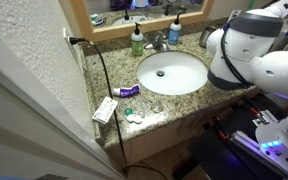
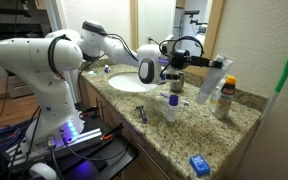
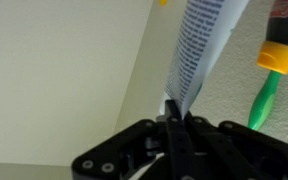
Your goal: Set the white tube upright on the right side of the counter
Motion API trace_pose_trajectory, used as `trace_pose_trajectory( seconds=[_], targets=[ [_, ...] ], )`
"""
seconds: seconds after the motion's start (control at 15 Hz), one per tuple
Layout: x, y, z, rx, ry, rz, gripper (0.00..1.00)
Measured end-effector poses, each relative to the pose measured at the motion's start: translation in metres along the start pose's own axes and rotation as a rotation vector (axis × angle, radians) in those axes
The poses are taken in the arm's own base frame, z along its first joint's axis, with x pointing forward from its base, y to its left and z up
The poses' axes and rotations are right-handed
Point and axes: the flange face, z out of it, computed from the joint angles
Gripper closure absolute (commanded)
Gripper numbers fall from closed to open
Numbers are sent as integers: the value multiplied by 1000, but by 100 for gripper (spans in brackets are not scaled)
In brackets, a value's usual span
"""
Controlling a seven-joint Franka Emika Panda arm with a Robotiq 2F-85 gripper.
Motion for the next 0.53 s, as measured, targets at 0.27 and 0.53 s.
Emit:
trace_pose_trajectory(
  seconds=[0.27,0.53],
  targets=[
    [-16,28,31,-83,-40,-77,99],
    [-37,46,54,-135,-89,-134,96]
  ],
)
